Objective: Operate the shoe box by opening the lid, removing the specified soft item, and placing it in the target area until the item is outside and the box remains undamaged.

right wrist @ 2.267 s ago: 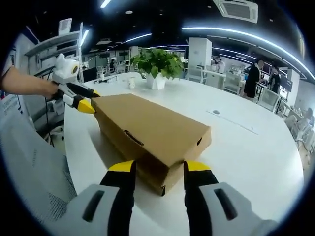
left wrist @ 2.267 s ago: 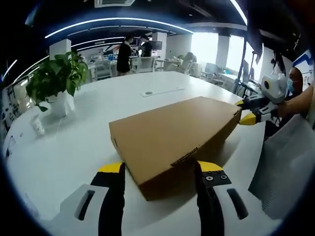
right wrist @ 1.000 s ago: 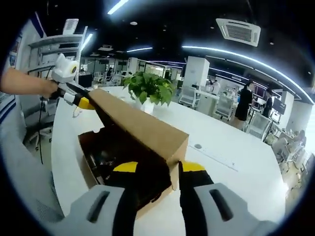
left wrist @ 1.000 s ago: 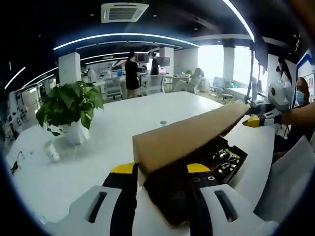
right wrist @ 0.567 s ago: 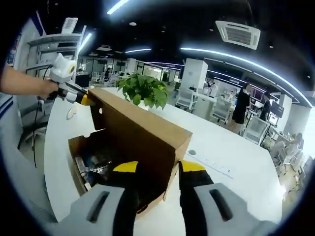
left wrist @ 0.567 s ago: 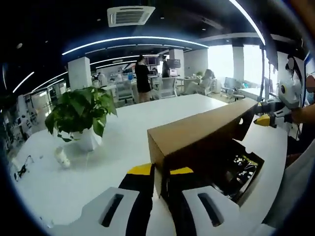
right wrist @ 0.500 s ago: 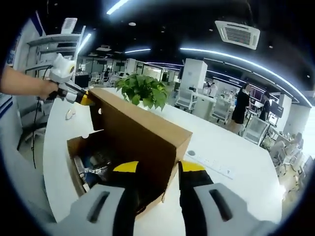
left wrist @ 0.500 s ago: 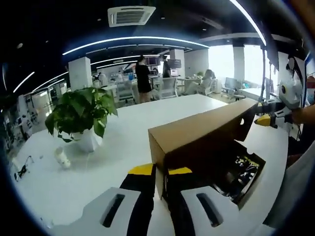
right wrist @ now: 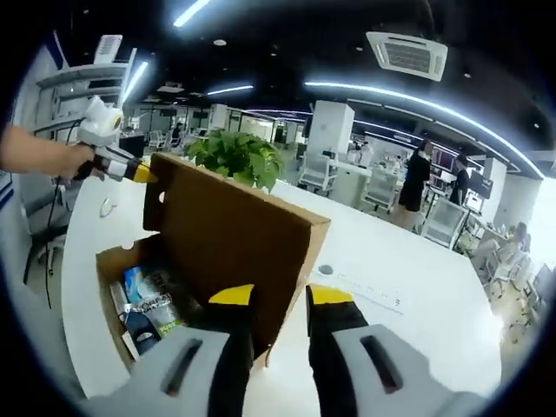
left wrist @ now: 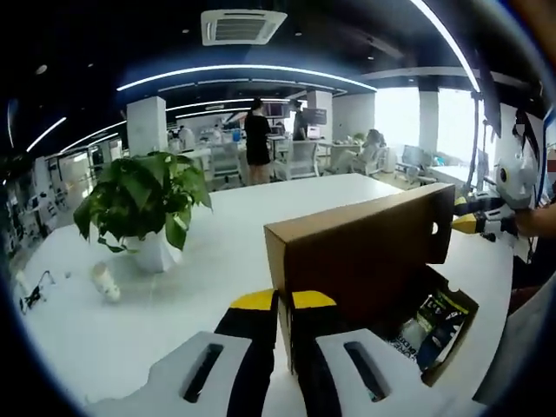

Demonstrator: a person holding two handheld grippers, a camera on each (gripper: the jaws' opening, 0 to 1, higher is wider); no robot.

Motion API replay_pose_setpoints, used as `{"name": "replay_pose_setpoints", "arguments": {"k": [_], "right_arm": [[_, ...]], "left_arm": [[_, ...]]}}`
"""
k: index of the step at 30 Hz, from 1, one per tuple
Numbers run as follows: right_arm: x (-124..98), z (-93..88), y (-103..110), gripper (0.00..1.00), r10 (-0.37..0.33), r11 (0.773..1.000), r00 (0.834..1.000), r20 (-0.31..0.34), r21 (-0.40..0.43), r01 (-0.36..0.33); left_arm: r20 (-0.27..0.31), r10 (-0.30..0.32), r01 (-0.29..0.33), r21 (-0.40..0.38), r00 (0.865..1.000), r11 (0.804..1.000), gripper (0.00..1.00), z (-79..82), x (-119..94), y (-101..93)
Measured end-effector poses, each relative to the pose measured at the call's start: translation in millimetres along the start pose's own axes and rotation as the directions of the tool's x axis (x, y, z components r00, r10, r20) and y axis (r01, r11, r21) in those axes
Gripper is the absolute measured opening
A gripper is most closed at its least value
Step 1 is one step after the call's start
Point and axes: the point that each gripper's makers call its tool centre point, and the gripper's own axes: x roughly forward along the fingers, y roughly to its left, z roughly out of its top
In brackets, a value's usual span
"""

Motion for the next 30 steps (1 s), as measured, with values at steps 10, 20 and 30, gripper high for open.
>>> {"name": "replay_pose_setpoints", "arguments": {"k": [10, 20, 30], "right_arm": [[15.7, -45.8, 1.5, 0.06, -0.008, 1.0, 0.995, -0.097, 0.003, 0.008], [29.2, -53.8, -6.6, 0.03, -0.041, 0.996, 0.992, -0.12, 0.075, 0.051], [30.0, -53.0, -8.8, 0.01, -0.036, 0.995, 0.992, -0.12, 0.084, 0.046]], "left_arm": [[-0.008, -0.007, 0.007, -0.014, 1.0, 1.0, 0.02, 4.0, 21.9, 7.8], [-0.022, -0.014, 0.013, -0.029, 1.0, 0.999, 0.02, 4.3, 43.5, 15.1], [-0.013, -0.009, 0.009, -0.019, 1.0, 1.0, 0.04, 1.8, 57.0, 22.9]]}}
